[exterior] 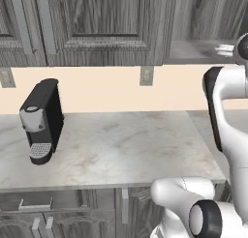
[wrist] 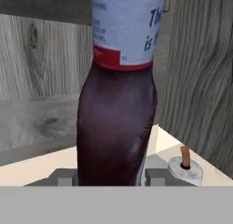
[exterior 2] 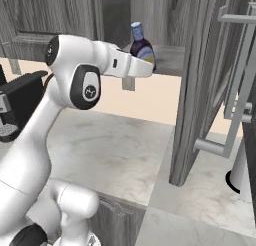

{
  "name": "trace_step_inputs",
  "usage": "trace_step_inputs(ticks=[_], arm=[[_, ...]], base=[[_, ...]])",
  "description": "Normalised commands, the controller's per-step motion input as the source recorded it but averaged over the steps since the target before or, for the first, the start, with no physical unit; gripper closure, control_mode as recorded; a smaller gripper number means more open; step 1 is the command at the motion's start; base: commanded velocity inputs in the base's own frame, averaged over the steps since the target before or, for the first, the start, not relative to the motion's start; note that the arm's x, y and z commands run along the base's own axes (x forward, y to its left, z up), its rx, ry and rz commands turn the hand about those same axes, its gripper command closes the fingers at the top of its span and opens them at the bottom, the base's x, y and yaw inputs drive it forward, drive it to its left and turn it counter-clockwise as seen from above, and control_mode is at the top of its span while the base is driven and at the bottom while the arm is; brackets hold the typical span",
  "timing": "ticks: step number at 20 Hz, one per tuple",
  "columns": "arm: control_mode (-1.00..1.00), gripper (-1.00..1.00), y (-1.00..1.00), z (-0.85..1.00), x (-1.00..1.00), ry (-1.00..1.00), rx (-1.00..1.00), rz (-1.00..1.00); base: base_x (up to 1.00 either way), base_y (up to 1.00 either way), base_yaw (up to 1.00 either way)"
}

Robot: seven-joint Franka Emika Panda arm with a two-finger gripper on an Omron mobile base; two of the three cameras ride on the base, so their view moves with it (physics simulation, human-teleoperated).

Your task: Take 2 condiments from the cabinet and move them on the counter near the stove.Make sure the condiments are lined up with each other, next to each other.

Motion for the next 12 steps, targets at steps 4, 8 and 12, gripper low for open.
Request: trace_step_inputs(ticks=[4, 8, 12], arm=[[-1.00, 1.00, 0.59, 0.00, -0.97, 0.06, 0.00, 0.33], [-1.00, 1.00, 0.67, 0.00, -0.93, 0.10, 0.00, 0.38], [-1.00, 1.00, 0.69, 0.00, -0.93, 0.08, 0.00, 0.37]], base=[[0.00, 0.00, 0.00], [0.00, 0.00, 0.00], [0.00, 0.00, 0.00]])
